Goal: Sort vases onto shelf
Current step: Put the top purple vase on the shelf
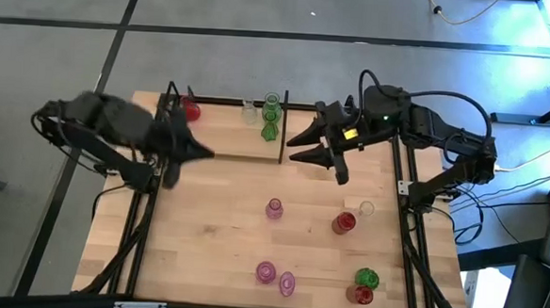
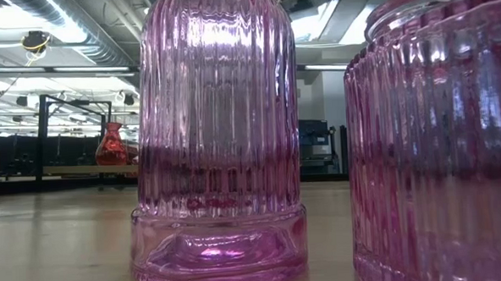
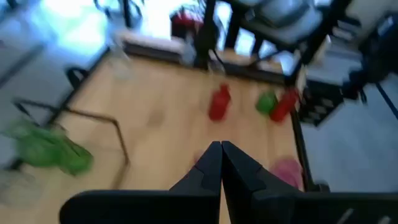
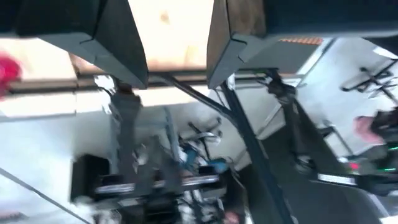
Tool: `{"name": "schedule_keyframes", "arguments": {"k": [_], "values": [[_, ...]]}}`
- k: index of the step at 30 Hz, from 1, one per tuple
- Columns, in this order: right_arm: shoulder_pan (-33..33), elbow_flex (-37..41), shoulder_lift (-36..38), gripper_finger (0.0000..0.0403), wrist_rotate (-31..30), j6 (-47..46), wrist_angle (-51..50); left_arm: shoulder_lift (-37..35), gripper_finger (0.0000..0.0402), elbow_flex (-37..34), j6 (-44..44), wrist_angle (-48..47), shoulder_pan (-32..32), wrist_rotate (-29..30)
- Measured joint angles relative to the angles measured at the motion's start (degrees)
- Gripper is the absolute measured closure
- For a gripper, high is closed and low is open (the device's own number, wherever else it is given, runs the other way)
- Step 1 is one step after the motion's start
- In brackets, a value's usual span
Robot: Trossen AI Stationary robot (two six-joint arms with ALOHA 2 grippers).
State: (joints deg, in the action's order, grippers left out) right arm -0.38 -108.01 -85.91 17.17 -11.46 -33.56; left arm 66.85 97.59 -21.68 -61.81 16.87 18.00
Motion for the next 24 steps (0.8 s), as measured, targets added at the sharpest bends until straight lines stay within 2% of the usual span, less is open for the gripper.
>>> {"name": "schedule_keyframes", "arguments": {"k": [4, 8, 13, 19, 24], "values": [[0.0, 0.0, 0.0, 0.0246, -3.5, -0.1, -4.7, -0.1, 0.0401, -7.9, -3.6, 6.6, 5.5, 0.7], [0.0, 0.0, 0.0, 0.0246, -4.1, -1.9, -9.3, -0.1, 0.0401, -14.1, -3.7, 14.9, 10.0, 1.0], [1.2, 0.2, 0.0, 0.0246, -4.8, -2.1, -15.1, -0.2, 0.0401, -19.8, -8.2, 16.1, 13.8, 2.1], [3.9, 6.2, -0.1, 0.0246, -7.8, -3.5, -15.1, -0.1, 0.0401, -25.8, -15.4, 15.9, 16.6, 6.3], [3.9, 13.8, -0.4, 0.0246, -8.5, -9.2, -6.3, -0.2, 0.0401, -28.0, -18.5, 15.7, 17.3, 8.4]]}}
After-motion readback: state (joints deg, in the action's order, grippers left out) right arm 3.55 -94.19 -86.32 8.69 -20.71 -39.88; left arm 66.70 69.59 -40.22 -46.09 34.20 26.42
